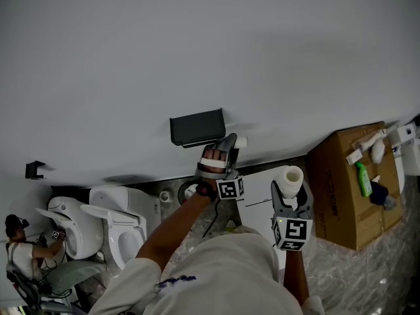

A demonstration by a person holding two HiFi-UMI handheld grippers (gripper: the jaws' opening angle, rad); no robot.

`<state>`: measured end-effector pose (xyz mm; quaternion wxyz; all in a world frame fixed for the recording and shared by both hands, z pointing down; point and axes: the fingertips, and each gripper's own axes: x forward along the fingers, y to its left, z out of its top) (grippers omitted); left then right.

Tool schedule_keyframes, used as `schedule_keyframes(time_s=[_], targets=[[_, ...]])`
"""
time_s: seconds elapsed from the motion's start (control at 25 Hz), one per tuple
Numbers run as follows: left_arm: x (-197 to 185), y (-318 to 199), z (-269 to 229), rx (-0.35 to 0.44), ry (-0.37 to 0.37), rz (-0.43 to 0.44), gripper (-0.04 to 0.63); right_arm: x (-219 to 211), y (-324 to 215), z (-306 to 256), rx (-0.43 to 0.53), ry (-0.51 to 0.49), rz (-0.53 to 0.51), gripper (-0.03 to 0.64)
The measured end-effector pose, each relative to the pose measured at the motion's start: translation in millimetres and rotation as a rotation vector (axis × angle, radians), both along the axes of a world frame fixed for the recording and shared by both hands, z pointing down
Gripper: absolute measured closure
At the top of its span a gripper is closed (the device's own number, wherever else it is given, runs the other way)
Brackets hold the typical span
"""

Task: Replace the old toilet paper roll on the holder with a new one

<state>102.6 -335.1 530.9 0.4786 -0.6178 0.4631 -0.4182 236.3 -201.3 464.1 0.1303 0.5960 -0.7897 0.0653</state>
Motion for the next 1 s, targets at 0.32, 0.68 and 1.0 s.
schedule_keyframes(time_s=[0.32, 0.68, 1.0], targets=[[13.8, 8.7, -7.1, 0.017, 0.011, 0.029, 0.397, 5.7, 7.4, -0.2, 0.000, 0.009, 0.015, 0.310], [3.7, 34.6, -30.2, -0.098, 0.272, -0.022, 0.397, 10.5, 8.3, -1.5, 0.017, 0.015, 0.010, 0.310], [-72.8, 53.3, -57.3, -0.217, 0.706, -0.151, 0.397, 1.8, -7.4, -20.8, 0.060, -0.005, -0.038, 0.310]])
